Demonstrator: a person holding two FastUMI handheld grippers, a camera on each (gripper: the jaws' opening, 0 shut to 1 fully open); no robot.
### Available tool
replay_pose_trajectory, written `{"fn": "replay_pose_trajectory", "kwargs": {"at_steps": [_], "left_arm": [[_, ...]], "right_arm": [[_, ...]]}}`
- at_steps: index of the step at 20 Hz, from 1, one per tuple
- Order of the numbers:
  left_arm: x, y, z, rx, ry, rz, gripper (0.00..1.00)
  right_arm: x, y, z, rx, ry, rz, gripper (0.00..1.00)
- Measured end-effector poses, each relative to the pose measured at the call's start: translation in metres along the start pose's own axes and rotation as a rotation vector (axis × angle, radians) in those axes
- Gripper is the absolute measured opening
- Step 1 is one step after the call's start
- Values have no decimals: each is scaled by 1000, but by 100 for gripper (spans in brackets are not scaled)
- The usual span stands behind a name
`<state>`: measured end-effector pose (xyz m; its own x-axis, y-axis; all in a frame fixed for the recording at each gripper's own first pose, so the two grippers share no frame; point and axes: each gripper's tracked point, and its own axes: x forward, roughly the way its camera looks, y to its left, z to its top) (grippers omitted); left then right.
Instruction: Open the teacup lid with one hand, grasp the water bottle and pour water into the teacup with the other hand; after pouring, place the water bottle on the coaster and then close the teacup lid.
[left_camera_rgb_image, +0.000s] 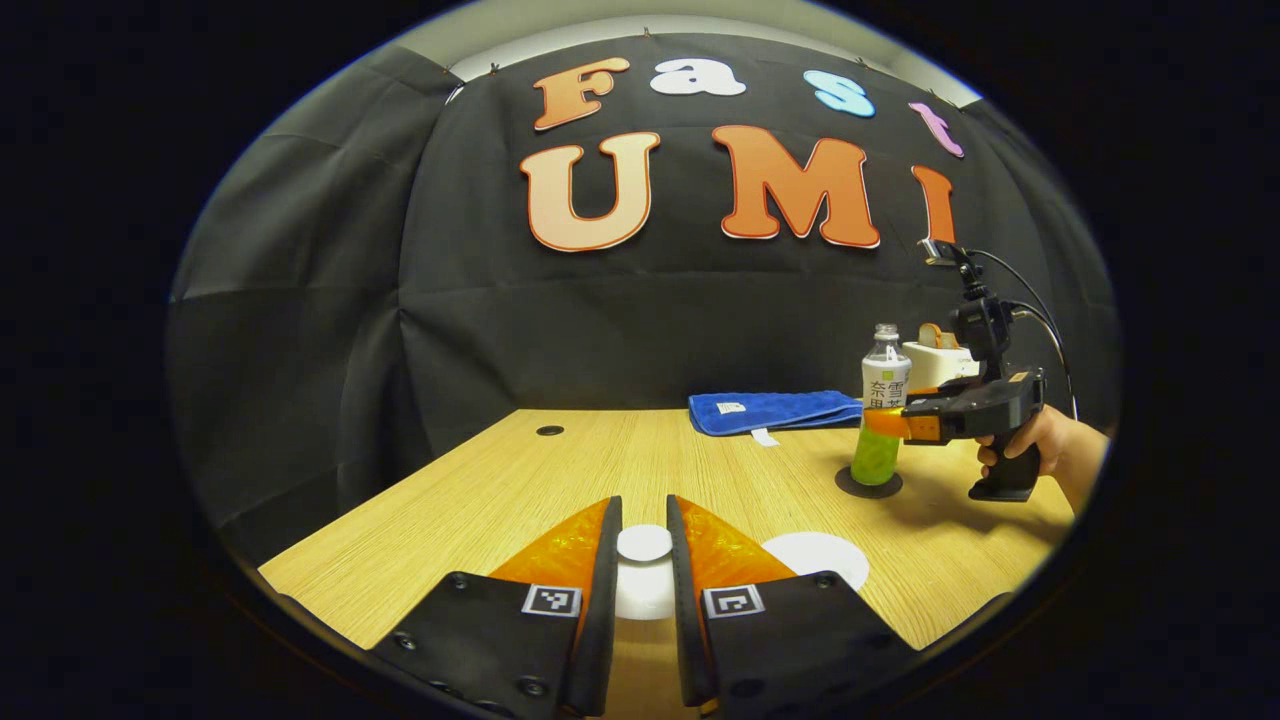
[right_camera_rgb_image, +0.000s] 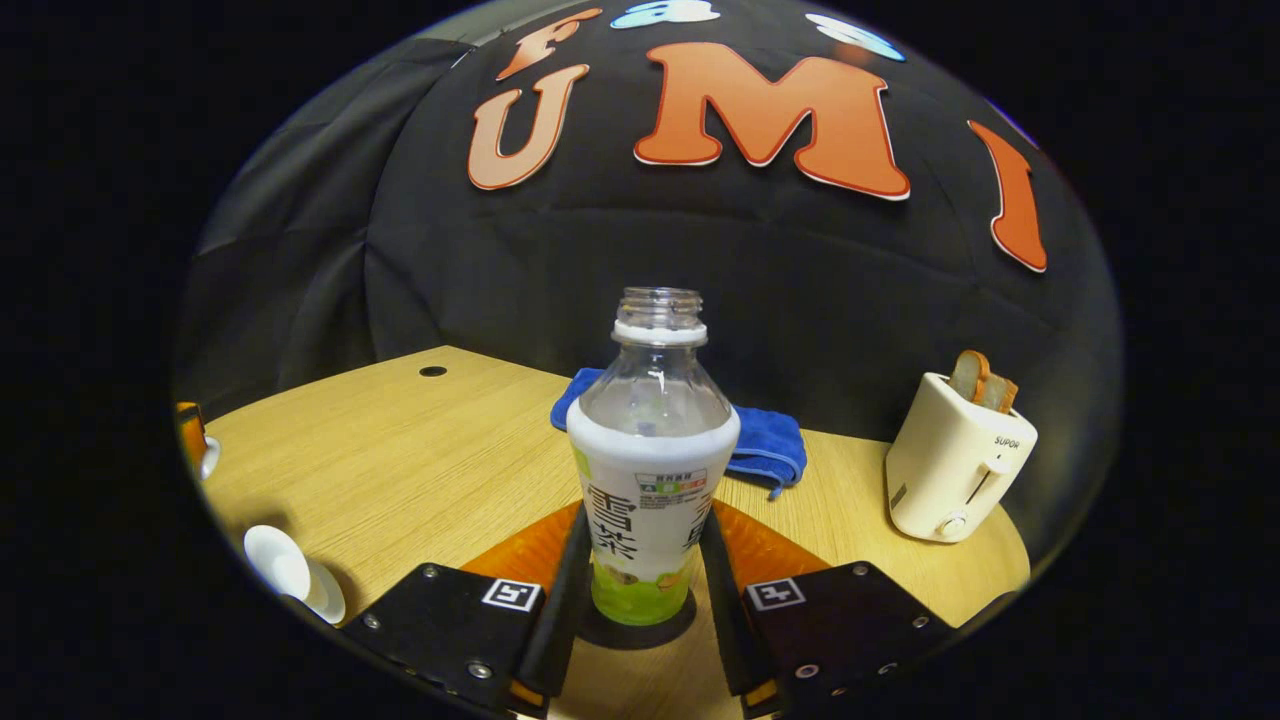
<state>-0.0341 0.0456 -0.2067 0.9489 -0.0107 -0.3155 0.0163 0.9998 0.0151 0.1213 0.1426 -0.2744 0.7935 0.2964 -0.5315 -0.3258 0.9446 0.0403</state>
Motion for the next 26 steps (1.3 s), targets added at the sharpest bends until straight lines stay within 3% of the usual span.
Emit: {"fn": "replay_pose_trajectory", "kwargs": {"at_steps": [8, 10, 15, 17, 26], "left_arm": [[8, -11, 1, -11, 1, -28, 29], [11, -22, 3, -30, -4, -59, 30], [21, -56, 2, -51, 1, -133, 30], [25, -68, 5, -52, -7, -153, 29], [28, -110, -15, -28, 41, -219, 31]], "right_arm": [[-1, 10, 0, -48, 2, 28, 64], [-5, 13, -4, -80, 6, 42, 69], [-18, 11, -5, -104, -19, 30, 95], [-22, 5, -6, -90, -19, 23, 99], [-49, -30, -11, -1, -40, -17, 99]]}}
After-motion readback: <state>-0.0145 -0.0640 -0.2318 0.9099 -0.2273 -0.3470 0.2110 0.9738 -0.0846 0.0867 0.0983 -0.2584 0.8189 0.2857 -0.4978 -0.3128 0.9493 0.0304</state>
